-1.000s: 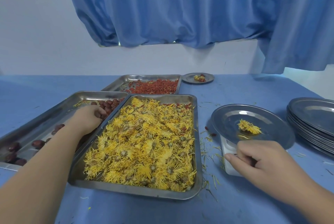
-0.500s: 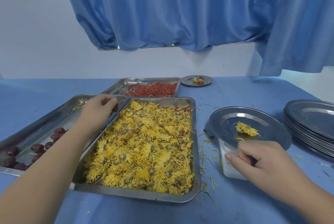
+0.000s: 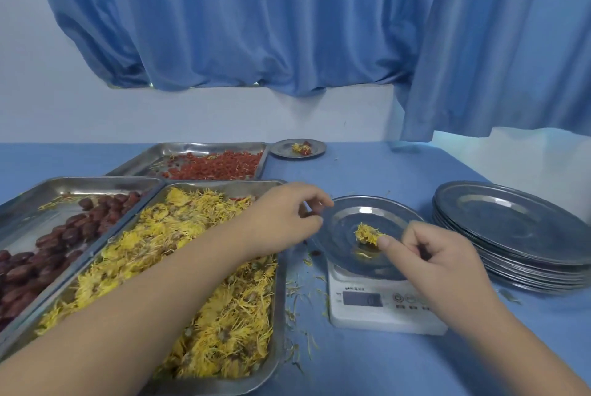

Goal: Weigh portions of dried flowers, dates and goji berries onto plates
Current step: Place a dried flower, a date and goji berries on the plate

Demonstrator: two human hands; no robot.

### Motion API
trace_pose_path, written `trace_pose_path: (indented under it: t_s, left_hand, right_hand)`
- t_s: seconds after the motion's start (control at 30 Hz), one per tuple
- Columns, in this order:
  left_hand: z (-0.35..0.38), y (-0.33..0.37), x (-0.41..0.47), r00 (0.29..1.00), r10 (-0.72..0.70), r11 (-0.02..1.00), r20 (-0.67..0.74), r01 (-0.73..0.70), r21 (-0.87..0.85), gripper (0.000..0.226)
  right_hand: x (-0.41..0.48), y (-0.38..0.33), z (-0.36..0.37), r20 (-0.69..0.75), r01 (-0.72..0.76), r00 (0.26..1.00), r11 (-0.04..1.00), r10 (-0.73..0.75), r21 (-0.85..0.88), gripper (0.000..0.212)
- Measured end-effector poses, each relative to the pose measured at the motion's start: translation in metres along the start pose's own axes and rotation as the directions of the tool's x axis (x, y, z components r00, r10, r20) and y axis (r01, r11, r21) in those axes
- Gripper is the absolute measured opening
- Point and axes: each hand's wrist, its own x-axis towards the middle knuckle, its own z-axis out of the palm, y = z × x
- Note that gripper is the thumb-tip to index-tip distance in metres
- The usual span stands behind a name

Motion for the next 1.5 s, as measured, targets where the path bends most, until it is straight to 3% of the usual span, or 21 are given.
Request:
trace_pose_path:
  t_s: [0.17,0.37,0.53,0.63,0.73,0.83,0.9,1.0,1.13,1.27,1.37,1.5]
  left_hand:
    - [0.009,0.008,0.012,0.989,0.131,0.986,0.075,-0.138,0.099,0.029]
    - [0.020,0.011,0.030,0.966,0.156,0.971,0.206,-0.188,0.147,0.035]
    - [0.010,0.008,0.046,0.965,0.158,0.966,0.210,-0.195,0.171,0.033]
    - [-0.021,-0.015,0.063,0.986,0.043,0.975,0.159,-0.076,0.210,0.018]
    - [-0.062,-0.061,0.086,0.989,-0.149,0.946,-0.021,0.149,0.288,0.014]
    - [-0.096,-0.120,0.104,0.911,-0.331,0.896,-0.246,0.385,0.220,0.019]
    - [-0.105,-0.157,0.108,0.842,-0.453,0.861,-0.293,0.498,0.101,0.027]
    - [-0.093,-0.192,0.115,0.816,-0.524,0.816,-0.242,0.563,0.131,0.026]
    - [-0.067,-0.205,0.138,0.823,-0.548,0.787,-0.147,0.567,0.243,0.018]
    - [-0.058,-0.214,0.156,0.788,-0.616,0.731,-0.015,0.579,0.362,0.017]
    - [-0.057,-0.217,0.164,0.740,-0.668,0.703,0.078,0.592,0.394,0.032]
    - [-0.053,-0.214,0.172,0.716,-0.686,0.702,0.129,0.605,0.377,0.020]
  right_hand:
    - [0.040,-0.009,-0.006,0.048,0.035,0.998,0.999,-0.036,0.025,0.047]
    - [0.104,-0.018,0.011,0.120,0.122,0.985,0.992,-0.123,0.010,0.045]
    - [0.133,-0.009,0.028,0.222,0.110,0.967,0.992,-0.122,0.064,0.041]
    - [0.145,0.003,0.029,0.234,0.071,0.969,0.995,-0.085,0.066,0.041]
    - [0.155,0.014,0.027,0.245,0.016,0.969,1.000,-0.022,0.025,0.041]
    - [0.157,0.026,0.029,0.281,-0.019,0.959,1.000,0.024,-0.021,0.042]
    - [0.155,0.033,0.032,0.313,0.002,0.949,0.997,0.020,-0.072,0.043]
    - [0.155,0.038,0.036,0.335,0.044,0.942,0.990,0.004,-0.133,0.043]
    - [0.155,0.041,0.039,0.352,0.045,0.936,0.985,0.017,-0.167,0.044]
    - [0.155,0.043,0.036,0.347,0.040,0.937,0.978,0.033,-0.203,0.043]
    - [0.157,0.042,0.033,0.322,0.024,0.946,0.979,0.044,-0.205,0.041]
    - [0.159,0.041,0.028,0.313,0.035,0.949,0.977,0.033,-0.210,0.042]
